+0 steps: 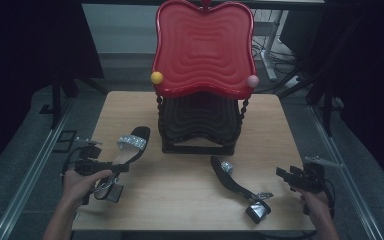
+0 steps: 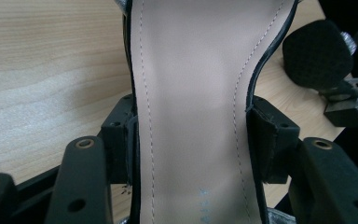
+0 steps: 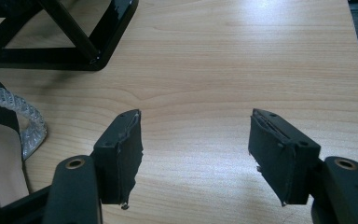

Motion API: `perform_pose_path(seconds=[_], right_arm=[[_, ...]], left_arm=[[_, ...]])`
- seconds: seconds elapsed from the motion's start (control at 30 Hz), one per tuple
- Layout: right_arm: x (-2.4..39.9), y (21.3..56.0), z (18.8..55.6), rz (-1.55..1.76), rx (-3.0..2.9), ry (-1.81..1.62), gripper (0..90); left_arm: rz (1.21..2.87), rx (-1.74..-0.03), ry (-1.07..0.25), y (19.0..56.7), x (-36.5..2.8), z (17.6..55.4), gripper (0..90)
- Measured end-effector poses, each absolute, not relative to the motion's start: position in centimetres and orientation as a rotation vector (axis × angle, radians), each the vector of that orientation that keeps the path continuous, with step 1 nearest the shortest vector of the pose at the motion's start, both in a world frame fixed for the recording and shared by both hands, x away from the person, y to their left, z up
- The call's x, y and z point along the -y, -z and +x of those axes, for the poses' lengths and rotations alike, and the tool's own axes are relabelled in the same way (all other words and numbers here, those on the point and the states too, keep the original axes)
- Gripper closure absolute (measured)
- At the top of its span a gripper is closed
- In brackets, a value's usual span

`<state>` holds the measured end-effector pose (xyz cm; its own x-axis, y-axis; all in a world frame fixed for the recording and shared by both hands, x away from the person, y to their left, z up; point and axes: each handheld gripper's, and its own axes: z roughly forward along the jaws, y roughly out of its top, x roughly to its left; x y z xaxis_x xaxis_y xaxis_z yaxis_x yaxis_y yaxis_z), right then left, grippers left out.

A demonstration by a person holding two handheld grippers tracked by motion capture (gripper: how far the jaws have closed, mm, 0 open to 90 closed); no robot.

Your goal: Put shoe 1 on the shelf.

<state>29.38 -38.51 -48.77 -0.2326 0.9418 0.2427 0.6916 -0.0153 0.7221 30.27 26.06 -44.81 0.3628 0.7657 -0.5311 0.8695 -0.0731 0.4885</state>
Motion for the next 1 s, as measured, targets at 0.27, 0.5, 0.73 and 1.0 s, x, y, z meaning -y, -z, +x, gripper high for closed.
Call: perform_pose_path(seconds=[0.27,0.5,0.73,1.0], right_arm=[[38.5,48.9,29.4,1.705,-1.953,-1.109,34.8],[38.4,48.9,29.5,1.709,-1.958,-1.108,34.8],[38.3,49.0,29.5,1.711,-1.963,-1.107,34.8],[38.4,49.3,29.6,1.713,-1.968,-1.109,34.8]], left_arm=[[1.749,-1.413,0.173,43.4,-27.6,30.4,42.3],[1.694,-1.381,0.177,40.8,-28.5,31.0,42.3],[1.657,-1.358,0.194,38.5,-29.0,32.2,42.3],[1.592,-1.336,0.171,35.6,-30.2,33.2,42.3]])
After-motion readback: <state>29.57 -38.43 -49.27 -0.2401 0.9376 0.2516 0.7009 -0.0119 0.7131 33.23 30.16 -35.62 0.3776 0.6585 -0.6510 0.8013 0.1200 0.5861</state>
